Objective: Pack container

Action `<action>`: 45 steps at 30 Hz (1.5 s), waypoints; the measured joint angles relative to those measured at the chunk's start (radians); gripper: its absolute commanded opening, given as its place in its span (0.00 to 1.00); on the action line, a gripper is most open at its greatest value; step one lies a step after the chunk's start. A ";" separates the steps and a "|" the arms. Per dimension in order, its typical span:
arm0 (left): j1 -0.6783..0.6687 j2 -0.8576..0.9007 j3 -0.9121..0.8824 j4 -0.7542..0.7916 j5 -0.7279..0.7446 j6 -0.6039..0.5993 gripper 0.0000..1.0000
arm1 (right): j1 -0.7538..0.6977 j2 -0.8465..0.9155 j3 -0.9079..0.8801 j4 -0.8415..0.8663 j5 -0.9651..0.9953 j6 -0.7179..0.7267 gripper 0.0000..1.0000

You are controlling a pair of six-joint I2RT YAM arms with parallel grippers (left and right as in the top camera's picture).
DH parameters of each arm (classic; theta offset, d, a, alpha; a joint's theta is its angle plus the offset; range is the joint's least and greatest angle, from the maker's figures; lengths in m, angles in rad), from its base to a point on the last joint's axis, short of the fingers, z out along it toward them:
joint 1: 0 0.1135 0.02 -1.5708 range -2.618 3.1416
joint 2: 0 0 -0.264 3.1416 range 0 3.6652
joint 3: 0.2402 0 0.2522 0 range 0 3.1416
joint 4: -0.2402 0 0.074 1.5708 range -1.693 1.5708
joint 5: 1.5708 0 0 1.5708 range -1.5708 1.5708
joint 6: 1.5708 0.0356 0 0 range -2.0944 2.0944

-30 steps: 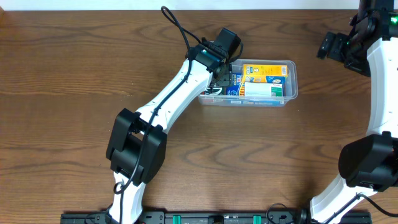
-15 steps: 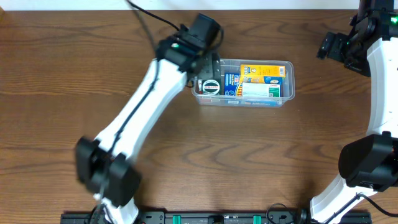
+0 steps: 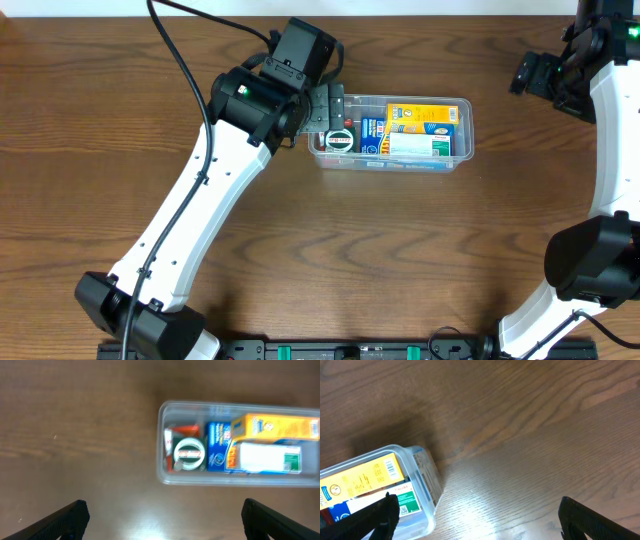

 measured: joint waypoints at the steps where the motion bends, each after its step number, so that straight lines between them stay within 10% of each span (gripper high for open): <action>1: 0.000 0.000 0.000 -0.019 -0.001 0.003 0.98 | 0.000 0.000 0.000 0.000 0.000 0.000 0.99; 19: 0.035 -0.031 -0.020 -0.095 -0.124 0.051 0.98 | 0.000 0.000 0.000 0.000 0.000 0.000 0.99; 45: 0.507 -1.108 -1.368 1.149 0.171 0.170 0.98 | 0.000 0.000 0.000 0.001 0.000 0.000 0.99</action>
